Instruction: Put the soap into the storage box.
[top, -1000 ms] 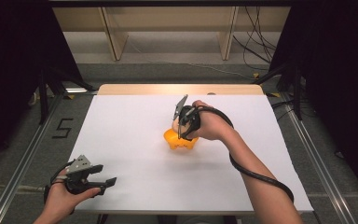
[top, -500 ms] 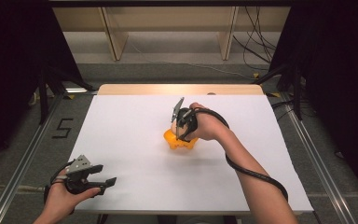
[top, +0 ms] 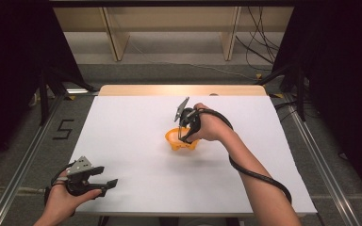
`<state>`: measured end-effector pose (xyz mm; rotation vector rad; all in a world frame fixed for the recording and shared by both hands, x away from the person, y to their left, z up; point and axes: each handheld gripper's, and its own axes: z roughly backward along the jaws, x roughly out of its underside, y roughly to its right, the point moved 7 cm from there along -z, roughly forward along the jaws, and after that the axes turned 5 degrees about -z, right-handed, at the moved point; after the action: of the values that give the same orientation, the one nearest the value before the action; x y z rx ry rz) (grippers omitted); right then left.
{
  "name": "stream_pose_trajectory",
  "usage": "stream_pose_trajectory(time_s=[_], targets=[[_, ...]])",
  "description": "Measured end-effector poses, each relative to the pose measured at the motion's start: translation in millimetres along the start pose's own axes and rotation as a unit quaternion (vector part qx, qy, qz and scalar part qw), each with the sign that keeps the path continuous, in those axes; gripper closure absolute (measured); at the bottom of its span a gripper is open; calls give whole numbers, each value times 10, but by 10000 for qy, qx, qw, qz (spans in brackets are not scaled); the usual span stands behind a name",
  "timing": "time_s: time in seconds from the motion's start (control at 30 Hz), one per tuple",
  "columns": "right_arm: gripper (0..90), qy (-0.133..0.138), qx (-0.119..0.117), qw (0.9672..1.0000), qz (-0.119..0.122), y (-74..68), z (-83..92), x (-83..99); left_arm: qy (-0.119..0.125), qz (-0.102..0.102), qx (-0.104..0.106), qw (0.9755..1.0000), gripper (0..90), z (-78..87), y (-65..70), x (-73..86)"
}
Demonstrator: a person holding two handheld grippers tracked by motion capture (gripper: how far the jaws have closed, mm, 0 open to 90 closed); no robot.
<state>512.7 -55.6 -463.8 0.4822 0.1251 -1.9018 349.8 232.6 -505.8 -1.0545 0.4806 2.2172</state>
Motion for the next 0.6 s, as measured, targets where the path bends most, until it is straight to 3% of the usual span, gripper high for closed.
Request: stream_pose_trajectory(time_s=[0.17,0.27,0.37,0.43,0.6], targets=[[226,250,-55,9997,37,-52,76,42,-8,2,-15,10000,236,7,-7,6],[226,510,106,9986,-5,-94,145,143,-79,-69,-7,9999,236,17,-22,16],[238,818,313,9958,-272,-149,257,382,-126,-75,14,9999,236,20,-25,22],[242,970,326,9941,-363,-171,304,539,-94,-40,17,9999,236,11,-19,18],[247,1171,478,9861,-1079,-279,408,1050,-82,-11,-29,10000,236,-13,-17,24]])
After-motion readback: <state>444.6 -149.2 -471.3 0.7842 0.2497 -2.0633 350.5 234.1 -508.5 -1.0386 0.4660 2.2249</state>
